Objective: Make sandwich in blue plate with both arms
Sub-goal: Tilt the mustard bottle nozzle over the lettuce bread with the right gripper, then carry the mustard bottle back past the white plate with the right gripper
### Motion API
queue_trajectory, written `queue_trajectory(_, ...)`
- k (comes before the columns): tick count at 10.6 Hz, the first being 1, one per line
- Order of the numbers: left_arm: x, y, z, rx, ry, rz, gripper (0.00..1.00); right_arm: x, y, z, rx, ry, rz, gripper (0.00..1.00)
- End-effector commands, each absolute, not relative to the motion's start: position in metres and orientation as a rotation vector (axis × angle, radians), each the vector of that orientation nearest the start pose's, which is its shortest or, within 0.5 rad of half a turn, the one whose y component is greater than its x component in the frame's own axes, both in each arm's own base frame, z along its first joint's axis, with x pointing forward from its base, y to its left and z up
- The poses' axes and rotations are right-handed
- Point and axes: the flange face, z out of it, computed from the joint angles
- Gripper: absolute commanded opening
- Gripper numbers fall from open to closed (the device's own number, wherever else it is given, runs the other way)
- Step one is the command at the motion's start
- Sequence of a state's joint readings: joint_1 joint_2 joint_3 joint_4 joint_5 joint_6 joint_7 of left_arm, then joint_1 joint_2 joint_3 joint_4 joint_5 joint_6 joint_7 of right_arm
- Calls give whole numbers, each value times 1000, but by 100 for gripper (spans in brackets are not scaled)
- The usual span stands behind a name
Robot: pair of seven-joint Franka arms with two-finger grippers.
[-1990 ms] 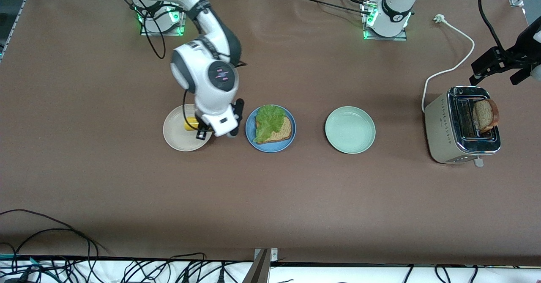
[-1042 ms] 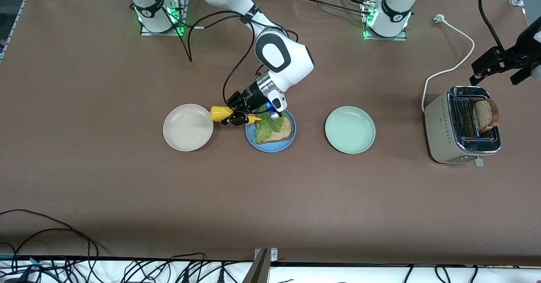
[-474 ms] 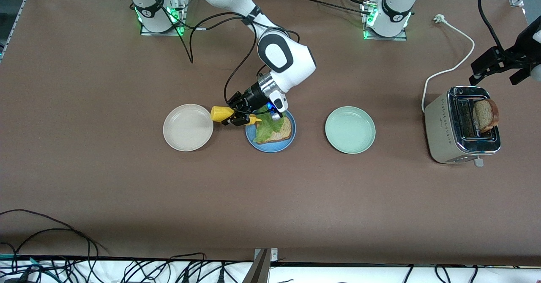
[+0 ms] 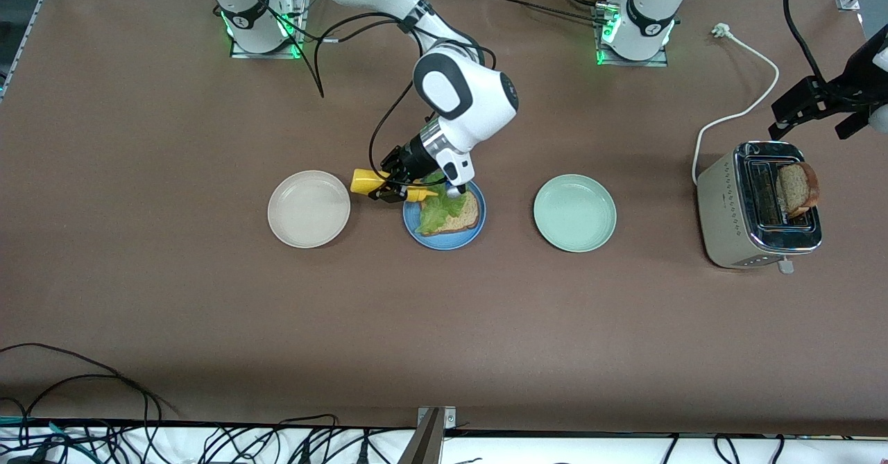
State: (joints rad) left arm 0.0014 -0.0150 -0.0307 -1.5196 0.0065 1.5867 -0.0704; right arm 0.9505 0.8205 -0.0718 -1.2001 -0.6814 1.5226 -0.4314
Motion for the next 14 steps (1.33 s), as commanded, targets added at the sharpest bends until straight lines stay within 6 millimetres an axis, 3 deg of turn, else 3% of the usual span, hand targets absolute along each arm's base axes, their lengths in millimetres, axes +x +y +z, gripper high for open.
queue_trajectory(1,546,-17,665,-3188,-82,-126,100,524,470,337,1990,1590,-322,19)
queue_trajectory(5,537,-11,655,-3189,-93,-90,100,558,413,363,2299,1728,-293,19)
queue_trajectory(8,524,13,656,-3179,-164,-99,100,592,343,385,2505,1951,-191,19)
queue_trajectory(11,531,22,632,-3150,-179,-43,100,614,263,393,2603,2225,-33,19)
queue_trajectory(13,542,41,614,-3115,-109,-34,100,615,214,391,2629,2398,126,19)
queue_trajectory(14,549,45,592,-3111,-94,14,100,616,190,390,2627,2464,214,19)
